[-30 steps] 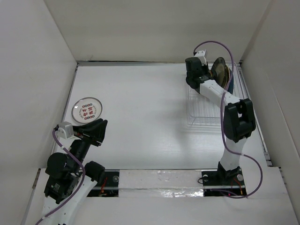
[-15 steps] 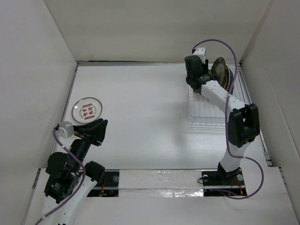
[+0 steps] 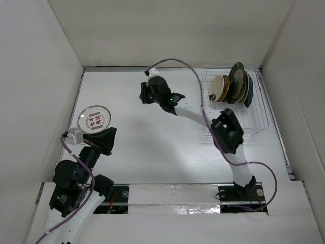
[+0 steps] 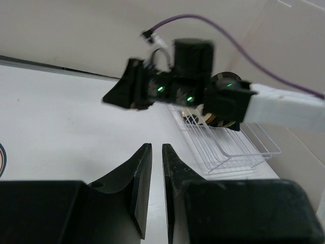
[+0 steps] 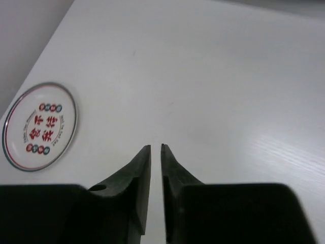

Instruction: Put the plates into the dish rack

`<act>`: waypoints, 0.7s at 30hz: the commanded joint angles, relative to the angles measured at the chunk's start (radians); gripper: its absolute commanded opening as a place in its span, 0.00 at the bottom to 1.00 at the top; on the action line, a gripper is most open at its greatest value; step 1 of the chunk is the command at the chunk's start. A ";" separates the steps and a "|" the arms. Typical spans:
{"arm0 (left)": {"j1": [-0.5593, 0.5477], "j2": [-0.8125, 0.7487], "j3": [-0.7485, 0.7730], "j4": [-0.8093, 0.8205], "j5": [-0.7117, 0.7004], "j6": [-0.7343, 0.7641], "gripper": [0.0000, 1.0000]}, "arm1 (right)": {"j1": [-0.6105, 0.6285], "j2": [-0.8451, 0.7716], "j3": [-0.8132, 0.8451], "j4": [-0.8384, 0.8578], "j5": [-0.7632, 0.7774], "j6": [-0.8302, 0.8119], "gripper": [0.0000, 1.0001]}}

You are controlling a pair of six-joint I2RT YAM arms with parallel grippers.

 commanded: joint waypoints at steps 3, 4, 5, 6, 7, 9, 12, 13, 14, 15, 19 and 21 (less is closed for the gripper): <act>0.004 0.030 0.008 0.043 -0.015 -0.003 0.12 | 0.057 0.246 0.213 -0.006 -0.215 0.176 0.51; 0.004 0.031 0.009 0.041 -0.013 -0.003 0.12 | 0.066 0.276 0.233 0.004 -0.271 0.222 0.59; 0.004 0.034 0.009 0.043 -0.013 -0.004 0.12 | 0.075 0.302 0.249 0.030 -0.290 0.249 0.61; 0.004 0.036 0.009 0.043 -0.013 -0.004 0.12 | 0.076 0.344 0.272 0.043 -0.312 0.278 0.64; 0.004 0.036 0.009 0.043 -0.013 -0.003 0.13 | 0.086 0.366 0.287 0.043 -0.342 0.317 0.68; 0.004 0.037 0.008 0.044 -0.013 -0.004 0.14 | 0.102 0.433 0.359 0.063 -0.343 0.348 0.69; 0.004 0.037 0.009 0.044 -0.010 -0.003 0.15 | 0.126 0.500 0.425 0.080 -0.375 0.425 0.70; 0.004 0.037 0.009 0.047 -0.007 -0.004 0.15 | 0.137 0.542 0.471 0.084 -0.375 0.462 0.70; 0.004 0.037 0.008 0.046 -0.007 -0.003 0.15 | 0.137 0.567 0.500 0.081 -0.375 0.479 0.70; 0.004 0.036 0.009 0.047 -0.004 -0.003 0.15 | 0.148 0.590 0.529 0.077 -0.375 0.497 0.70; 0.004 0.028 0.009 0.047 0.002 0.000 0.15 | 0.158 0.701 0.638 0.107 -0.384 0.641 0.68; 0.004 0.019 0.008 0.049 0.002 -0.001 0.15 | 0.168 0.754 0.694 0.110 -0.382 0.672 0.67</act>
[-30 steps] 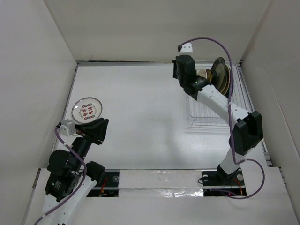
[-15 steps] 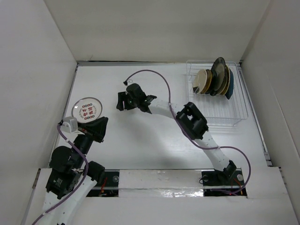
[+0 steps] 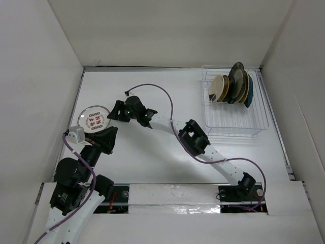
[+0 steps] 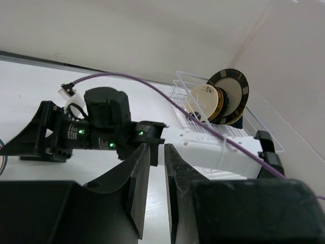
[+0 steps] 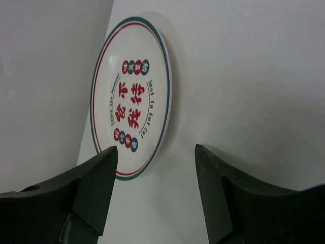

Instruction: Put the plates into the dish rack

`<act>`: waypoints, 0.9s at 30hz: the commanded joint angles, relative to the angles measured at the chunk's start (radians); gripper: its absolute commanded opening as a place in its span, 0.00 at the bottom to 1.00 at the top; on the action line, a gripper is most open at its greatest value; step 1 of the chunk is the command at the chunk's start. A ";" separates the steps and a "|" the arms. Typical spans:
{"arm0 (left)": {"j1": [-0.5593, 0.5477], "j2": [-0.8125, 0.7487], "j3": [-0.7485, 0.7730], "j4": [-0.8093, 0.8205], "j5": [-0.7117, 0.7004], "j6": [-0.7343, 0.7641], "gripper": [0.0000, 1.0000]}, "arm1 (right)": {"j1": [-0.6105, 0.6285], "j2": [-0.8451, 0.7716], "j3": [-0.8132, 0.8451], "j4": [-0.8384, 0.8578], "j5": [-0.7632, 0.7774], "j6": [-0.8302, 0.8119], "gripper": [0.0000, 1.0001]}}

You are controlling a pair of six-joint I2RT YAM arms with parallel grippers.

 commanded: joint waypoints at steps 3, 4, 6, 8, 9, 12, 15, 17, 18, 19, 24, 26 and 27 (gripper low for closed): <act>0.004 -0.021 0.008 0.050 0.008 0.001 0.16 | 0.029 0.116 0.131 0.036 -0.025 0.160 0.62; 0.004 -0.024 0.008 0.050 0.010 0.001 0.16 | 0.029 0.123 0.142 0.036 -0.026 0.175 0.60; 0.004 -0.033 0.006 0.052 0.008 -0.001 0.16 | 0.029 0.137 0.154 0.047 -0.029 0.198 0.57; 0.004 -0.042 0.008 0.052 0.008 0.001 0.16 | 0.029 0.140 0.162 0.042 -0.014 0.211 0.52; 0.004 -0.044 0.009 0.052 0.008 -0.001 0.16 | 0.029 0.143 0.165 0.038 -0.009 0.215 0.51; 0.004 -0.053 0.008 0.052 0.008 -0.001 0.16 | 0.029 0.143 0.168 0.037 -0.003 0.226 0.47; 0.004 -0.064 0.009 0.050 0.004 -0.001 0.16 | 0.029 0.149 0.173 0.042 -0.014 0.237 0.35; 0.004 -0.074 0.009 0.050 0.002 -0.001 0.16 | 0.029 0.151 0.173 0.041 -0.011 0.238 0.26; 0.004 -0.077 0.008 0.050 -0.002 -0.001 0.16 | 0.029 0.149 0.171 0.042 -0.011 0.238 0.23; 0.004 -0.079 0.009 0.050 -0.001 -0.001 0.16 | 0.029 0.149 0.173 0.042 -0.012 0.238 0.17; 0.004 -0.074 0.008 0.050 -0.002 -0.003 0.16 | 0.029 0.092 0.051 0.131 -0.020 0.244 0.00; 0.004 -0.070 0.009 0.049 -0.002 -0.001 0.16 | 0.029 0.050 -0.022 0.183 -0.009 0.232 0.00; 0.004 -0.067 0.009 0.049 -0.004 -0.003 0.16 | 0.029 0.000 -0.090 0.220 -0.003 0.223 0.00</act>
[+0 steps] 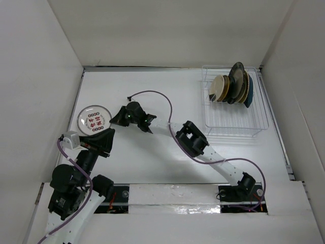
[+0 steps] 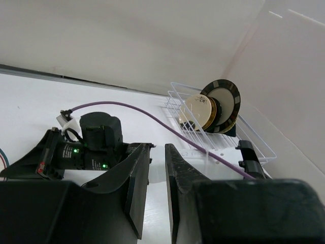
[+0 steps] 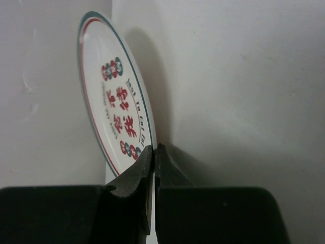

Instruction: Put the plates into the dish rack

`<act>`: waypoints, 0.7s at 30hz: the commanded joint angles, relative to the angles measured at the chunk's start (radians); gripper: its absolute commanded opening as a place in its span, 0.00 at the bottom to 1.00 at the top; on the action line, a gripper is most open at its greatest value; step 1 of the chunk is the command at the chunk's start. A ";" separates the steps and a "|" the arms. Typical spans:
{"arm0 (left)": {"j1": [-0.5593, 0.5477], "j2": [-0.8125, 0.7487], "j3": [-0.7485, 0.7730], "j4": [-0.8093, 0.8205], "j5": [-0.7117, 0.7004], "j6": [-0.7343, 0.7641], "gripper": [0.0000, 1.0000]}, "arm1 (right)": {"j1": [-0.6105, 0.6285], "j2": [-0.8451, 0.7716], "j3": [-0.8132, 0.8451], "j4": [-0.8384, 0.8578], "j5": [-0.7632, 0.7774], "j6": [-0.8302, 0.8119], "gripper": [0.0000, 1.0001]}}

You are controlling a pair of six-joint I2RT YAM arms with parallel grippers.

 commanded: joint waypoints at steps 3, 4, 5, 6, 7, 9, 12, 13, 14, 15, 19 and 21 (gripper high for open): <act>0.004 0.001 0.009 0.047 -0.008 -0.001 0.16 | 0.007 -0.188 -0.198 0.160 0.026 -0.071 0.00; 0.004 0.002 0.008 0.047 -0.009 -0.002 0.16 | 0.007 -0.260 -0.265 0.174 0.027 -0.099 0.00; 0.004 0.001 0.009 0.047 -0.011 -0.002 0.16 | 0.007 -0.302 -0.300 0.189 0.041 -0.119 0.00; 0.004 -0.001 0.009 0.047 -0.012 -0.001 0.16 | 0.007 -0.346 -0.337 0.207 0.056 -0.146 0.00; 0.004 -0.001 0.009 0.047 -0.014 -0.002 0.16 | 0.007 -0.439 -0.409 0.208 0.078 -0.177 0.00; 0.004 -0.002 0.009 0.047 -0.014 -0.001 0.16 | -0.002 -0.536 -0.483 0.197 0.159 -0.281 0.00; 0.004 -0.001 0.011 0.047 -0.014 -0.001 0.16 | -0.053 -0.711 -0.638 0.182 0.240 -0.378 0.00; 0.004 -0.001 0.009 0.045 -0.014 0.001 0.16 | -0.074 -0.753 -0.682 0.180 0.256 -0.395 0.00; 0.004 -0.004 0.009 0.047 -0.012 0.001 0.16 | -0.125 -0.843 -0.730 0.183 0.280 -0.427 0.00; 0.004 -0.005 0.009 0.047 -0.009 0.001 0.16 | -0.153 -0.889 -0.829 0.183 0.294 -0.449 0.00; 0.004 -0.007 0.009 0.050 0.000 0.004 0.16 | -0.300 -1.110 -1.009 0.096 0.444 -0.591 0.00; 0.004 -0.008 0.009 0.051 0.007 0.006 0.16 | -0.378 -1.214 -1.044 0.012 0.561 -0.694 0.00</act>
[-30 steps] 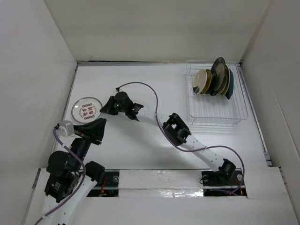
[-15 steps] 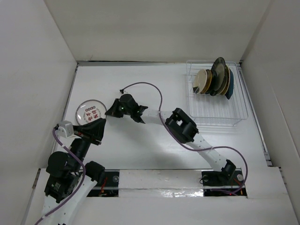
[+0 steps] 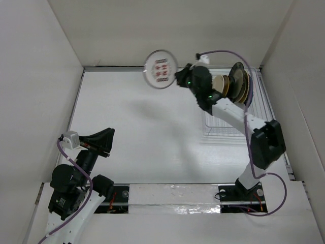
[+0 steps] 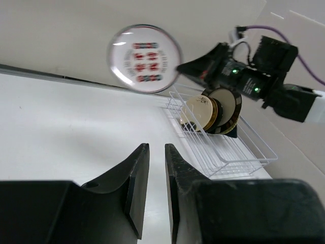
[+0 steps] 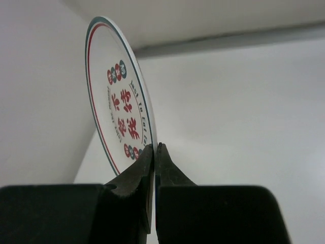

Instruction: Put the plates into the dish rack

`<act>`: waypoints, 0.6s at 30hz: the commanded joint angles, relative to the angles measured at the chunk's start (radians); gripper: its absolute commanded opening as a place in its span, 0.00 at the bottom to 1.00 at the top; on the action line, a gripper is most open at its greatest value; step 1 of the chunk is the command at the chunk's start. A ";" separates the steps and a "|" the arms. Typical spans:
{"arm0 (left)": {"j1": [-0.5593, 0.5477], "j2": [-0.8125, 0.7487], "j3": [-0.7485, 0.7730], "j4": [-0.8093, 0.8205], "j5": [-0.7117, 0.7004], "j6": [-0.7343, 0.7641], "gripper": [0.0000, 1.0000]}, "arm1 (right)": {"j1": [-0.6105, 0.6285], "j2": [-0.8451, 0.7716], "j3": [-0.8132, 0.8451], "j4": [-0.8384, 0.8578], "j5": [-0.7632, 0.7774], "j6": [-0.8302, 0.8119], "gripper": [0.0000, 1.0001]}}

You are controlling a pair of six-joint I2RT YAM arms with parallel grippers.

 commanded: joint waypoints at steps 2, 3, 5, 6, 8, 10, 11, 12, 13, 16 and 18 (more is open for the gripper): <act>0.000 -0.010 0.008 0.053 0.016 0.006 0.16 | -0.136 -0.164 -0.060 -0.108 0.354 -0.281 0.00; 0.000 -0.010 0.009 0.055 0.021 0.006 0.16 | -0.153 -0.181 -0.051 -0.162 0.405 -0.320 0.00; 0.000 -0.013 0.008 0.052 0.019 0.008 0.16 | -0.196 -0.214 -0.019 -0.207 0.538 -0.427 0.00; 0.000 -0.015 0.008 0.053 0.019 0.006 0.16 | -0.207 -0.219 -0.008 -0.246 0.580 -0.462 0.00; 0.000 -0.012 0.008 0.053 0.021 0.006 0.16 | -0.239 -0.214 0.032 -0.279 0.664 -0.534 0.00; 0.000 -0.007 0.006 0.055 0.025 0.008 0.17 | -0.249 -0.207 0.050 -0.305 0.689 -0.568 0.00; 0.000 -0.004 0.006 0.053 0.025 0.006 0.17 | -0.262 -0.192 0.072 -0.317 0.693 -0.581 0.00; 0.000 -0.001 0.006 0.052 0.024 0.006 0.16 | -0.262 -0.178 0.082 -0.342 0.697 -0.584 0.00; 0.000 0.000 0.006 0.052 0.025 0.006 0.16 | -0.262 -0.165 0.092 -0.351 0.704 -0.584 0.00; 0.000 -0.001 0.006 0.052 0.025 0.006 0.16 | -0.262 -0.092 0.128 -0.400 0.746 -0.619 0.00; 0.000 0.000 0.006 0.052 0.025 0.005 0.17 | -0.272 -0.051 0.135 -0.415 0.781 -0.622 0.00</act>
